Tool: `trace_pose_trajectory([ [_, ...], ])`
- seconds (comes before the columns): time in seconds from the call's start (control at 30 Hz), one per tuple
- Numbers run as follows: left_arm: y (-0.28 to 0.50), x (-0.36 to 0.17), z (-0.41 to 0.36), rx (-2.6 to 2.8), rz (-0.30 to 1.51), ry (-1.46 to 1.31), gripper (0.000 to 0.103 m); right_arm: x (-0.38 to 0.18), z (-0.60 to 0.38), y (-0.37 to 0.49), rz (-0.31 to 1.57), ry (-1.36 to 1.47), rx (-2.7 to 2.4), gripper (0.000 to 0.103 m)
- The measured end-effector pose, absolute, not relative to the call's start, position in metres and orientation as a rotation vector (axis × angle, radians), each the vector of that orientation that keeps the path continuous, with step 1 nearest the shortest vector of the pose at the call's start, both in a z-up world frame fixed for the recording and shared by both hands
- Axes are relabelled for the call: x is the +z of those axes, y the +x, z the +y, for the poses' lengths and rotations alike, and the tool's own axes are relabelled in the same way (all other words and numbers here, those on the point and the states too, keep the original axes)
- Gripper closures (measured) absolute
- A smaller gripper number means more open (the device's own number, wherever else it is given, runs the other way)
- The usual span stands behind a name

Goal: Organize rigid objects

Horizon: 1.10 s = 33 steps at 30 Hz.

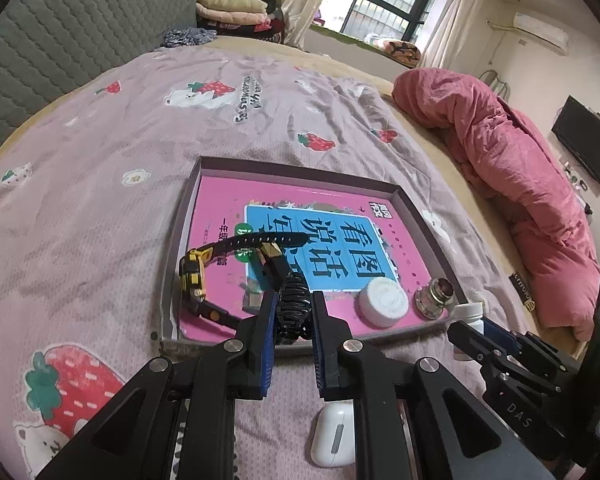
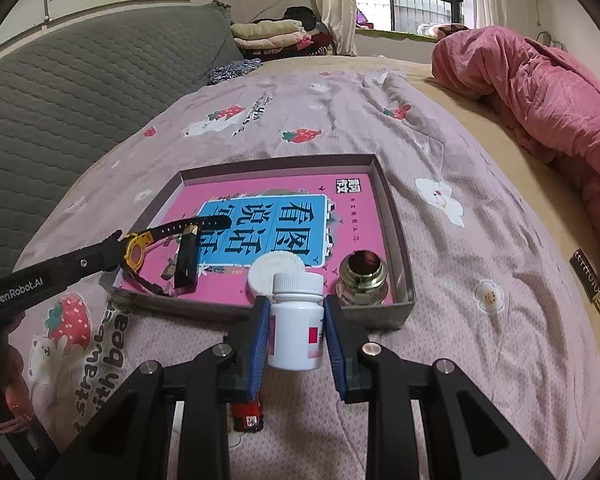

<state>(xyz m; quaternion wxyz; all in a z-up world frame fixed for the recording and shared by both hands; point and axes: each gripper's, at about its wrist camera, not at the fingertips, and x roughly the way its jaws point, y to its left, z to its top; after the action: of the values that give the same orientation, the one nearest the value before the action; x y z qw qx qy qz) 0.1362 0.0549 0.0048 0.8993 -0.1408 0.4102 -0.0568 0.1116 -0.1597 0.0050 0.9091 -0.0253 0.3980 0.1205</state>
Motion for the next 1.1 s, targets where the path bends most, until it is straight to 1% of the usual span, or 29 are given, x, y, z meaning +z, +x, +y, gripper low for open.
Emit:
trace_pose_trajectory([
  [1.1,0.185,-0.02,0.057,-0.068,0.892,-0.283,0.087,0.0,-0.156,0.13,0.818,-0.071,0.267,0.075],
])
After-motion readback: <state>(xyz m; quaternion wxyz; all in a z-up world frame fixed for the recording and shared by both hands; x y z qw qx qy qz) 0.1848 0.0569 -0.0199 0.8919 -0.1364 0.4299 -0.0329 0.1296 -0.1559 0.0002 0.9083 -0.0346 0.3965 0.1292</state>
